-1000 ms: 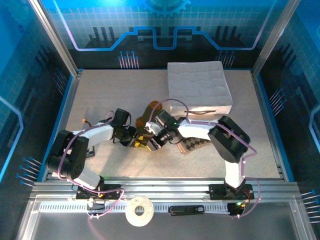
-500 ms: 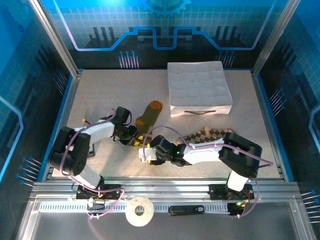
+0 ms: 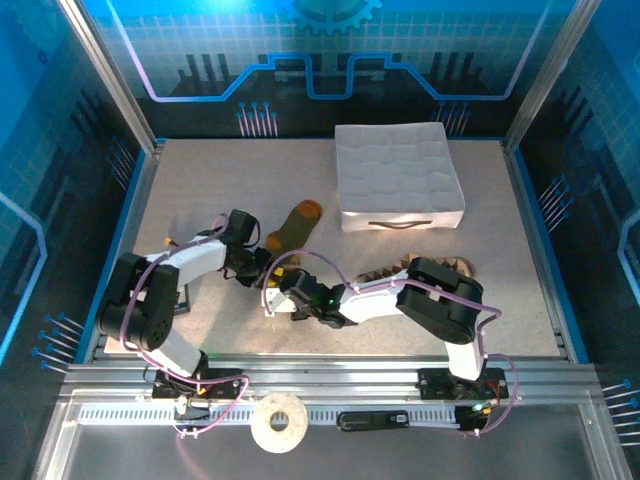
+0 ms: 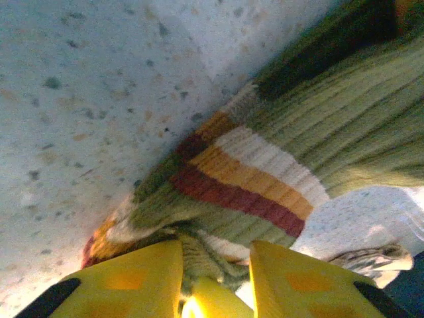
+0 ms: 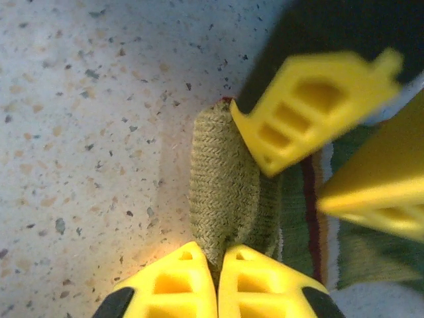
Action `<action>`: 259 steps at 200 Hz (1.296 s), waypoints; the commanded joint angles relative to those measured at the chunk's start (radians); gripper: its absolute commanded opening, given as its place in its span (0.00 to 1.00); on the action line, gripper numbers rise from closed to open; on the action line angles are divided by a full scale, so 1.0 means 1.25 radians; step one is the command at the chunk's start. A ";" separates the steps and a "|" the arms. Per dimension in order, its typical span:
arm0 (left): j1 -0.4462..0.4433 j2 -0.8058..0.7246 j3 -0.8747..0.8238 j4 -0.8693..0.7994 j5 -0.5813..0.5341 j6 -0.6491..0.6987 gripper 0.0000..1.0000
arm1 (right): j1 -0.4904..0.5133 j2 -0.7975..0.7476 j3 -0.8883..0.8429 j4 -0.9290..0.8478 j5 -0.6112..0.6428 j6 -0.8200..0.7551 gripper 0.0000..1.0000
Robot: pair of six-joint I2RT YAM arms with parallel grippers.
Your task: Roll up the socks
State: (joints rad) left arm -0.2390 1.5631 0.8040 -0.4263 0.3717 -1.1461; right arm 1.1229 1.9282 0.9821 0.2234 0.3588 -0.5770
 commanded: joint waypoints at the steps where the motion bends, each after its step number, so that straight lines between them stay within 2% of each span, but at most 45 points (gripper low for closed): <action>1: 0.026 -0.076 0.038 -0.078 -0.030 0.007 0.44 | -0.020 -0.004 0.007 -0.088 -0.095 0.072 0.00; 22: 0.055 -0.133 0.030 -0.123 -0.051 0.006 0.49 | -0.037 -0.004 0.025 -0.134 -0.180 0.133 0.00; 56: 0.082 -0.230 -0.050 -0.137 -0.050 -0.017 0.45 | -0.080 0.008 0.067 -0.201 -0.309 0.224 0.00; 122: 0.056 -0.341 -0.185 -0.024 0.018 -0.082 0.46 | -0.157 0.039 0.147 -0.303 -0.548 0.366 0.00; 176: -0.006 -0.312 -0.230 0.053 0.004 -0.147 0.46 | -0.214 0.097 0.222 -0.381 -0.674 0.476 0.00; 240: -0.038 -0.183 -0.227 0.198 -0.016 -0.191 0.46 | -0.238 0.130 0.255 -0.407 -0.756 0.543 0.00; 259: -0.046 -0.152 -0.213 0.176 -0.026 -0.190 0.39 | -0.251 0.139 0.258 -0.394 -0.783 0.584 0.00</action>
State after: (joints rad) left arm -0.2825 1.3277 0.5236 -0.2291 0.3592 -1.3609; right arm 0.8330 2.0640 1.2850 -0.2272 -0.5449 0.0696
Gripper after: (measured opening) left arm 0.432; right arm 0.058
